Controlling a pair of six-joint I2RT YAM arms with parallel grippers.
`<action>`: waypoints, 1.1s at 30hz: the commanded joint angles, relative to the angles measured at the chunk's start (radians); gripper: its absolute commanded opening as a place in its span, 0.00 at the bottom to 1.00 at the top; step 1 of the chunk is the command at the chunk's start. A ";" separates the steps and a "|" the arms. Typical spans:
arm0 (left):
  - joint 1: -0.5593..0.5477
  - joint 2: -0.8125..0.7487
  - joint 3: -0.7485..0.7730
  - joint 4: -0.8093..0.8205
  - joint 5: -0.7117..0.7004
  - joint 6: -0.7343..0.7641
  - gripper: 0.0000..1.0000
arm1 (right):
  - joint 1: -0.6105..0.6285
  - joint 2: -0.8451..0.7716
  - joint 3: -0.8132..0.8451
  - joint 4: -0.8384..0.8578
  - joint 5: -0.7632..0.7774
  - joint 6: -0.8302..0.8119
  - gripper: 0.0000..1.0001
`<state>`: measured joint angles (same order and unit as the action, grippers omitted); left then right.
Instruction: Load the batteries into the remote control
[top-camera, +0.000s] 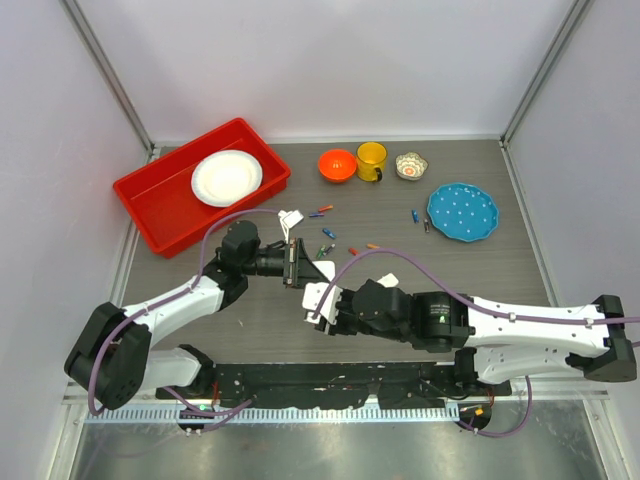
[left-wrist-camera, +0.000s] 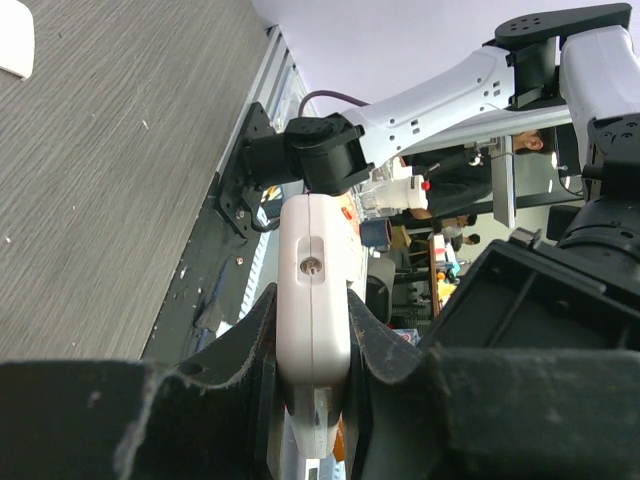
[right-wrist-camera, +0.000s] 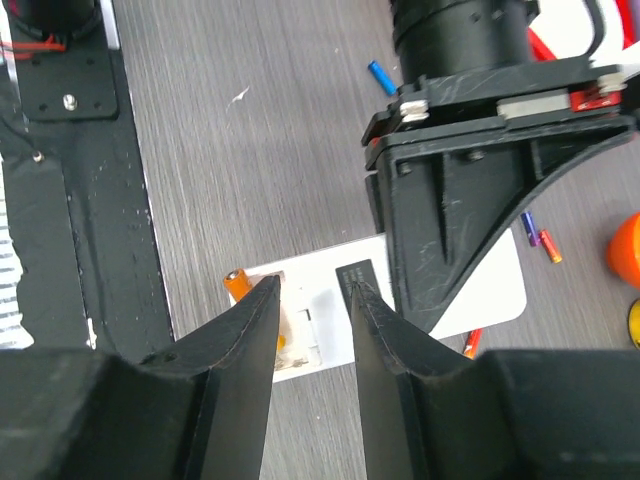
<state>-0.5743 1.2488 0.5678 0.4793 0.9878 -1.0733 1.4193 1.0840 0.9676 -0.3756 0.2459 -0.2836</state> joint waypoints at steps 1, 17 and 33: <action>-0.004 -0.002 0.018 0.030 0.009 -0.005 0.00 | 0.001 -0.044 0.006 0.090 0.032 0.021 0.40; -0.006 -0.002 0.021 0.036 0.011 -0.011 0.00 | 0.003 -0.033 0.042 -0.042 -0.166 0.029 0.49; -0.018 -0.015 0.026 0.030 0.014 -0.017 0.00 | 0.001 0.030 0.033 0.012 -0.131 -0.008 0.45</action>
<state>-0.5880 1.2488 0.5678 0.4793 0.9874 -1.0882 1.4193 1.1030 0.9730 -0.4202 0.0929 -0.2687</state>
